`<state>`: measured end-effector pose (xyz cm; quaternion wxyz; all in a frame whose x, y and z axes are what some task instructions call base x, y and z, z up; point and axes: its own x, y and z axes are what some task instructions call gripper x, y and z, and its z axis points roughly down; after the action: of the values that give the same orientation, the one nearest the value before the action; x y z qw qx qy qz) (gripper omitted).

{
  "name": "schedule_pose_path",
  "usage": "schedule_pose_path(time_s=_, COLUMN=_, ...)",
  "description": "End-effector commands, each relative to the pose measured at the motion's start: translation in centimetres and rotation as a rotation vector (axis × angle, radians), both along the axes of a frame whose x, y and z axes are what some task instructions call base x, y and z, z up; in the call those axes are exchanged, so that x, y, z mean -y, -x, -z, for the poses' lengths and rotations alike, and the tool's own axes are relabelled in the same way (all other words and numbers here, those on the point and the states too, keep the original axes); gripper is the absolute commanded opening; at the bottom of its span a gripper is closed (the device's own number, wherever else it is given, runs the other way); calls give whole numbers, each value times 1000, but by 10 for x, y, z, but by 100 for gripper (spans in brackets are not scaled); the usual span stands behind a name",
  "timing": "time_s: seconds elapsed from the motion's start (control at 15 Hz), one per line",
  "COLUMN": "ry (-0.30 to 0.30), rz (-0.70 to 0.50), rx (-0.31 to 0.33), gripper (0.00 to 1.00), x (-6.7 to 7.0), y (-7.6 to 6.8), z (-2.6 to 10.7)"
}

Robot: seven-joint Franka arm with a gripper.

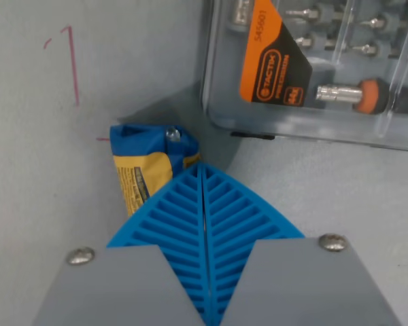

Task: Pick up the blue bag

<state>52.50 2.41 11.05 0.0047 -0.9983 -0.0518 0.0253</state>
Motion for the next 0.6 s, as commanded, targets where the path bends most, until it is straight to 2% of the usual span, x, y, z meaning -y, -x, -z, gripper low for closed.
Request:
schedule_pose_path(time_s=0.07, ry=2, rz=-13, rx=62, gripper=0, x=0, y=5, z=-6)
schedule_pose_path(time_s=0.6, ry=2, rz=-13, rx=62, gripper=0, x=0, y=6, z=-19)
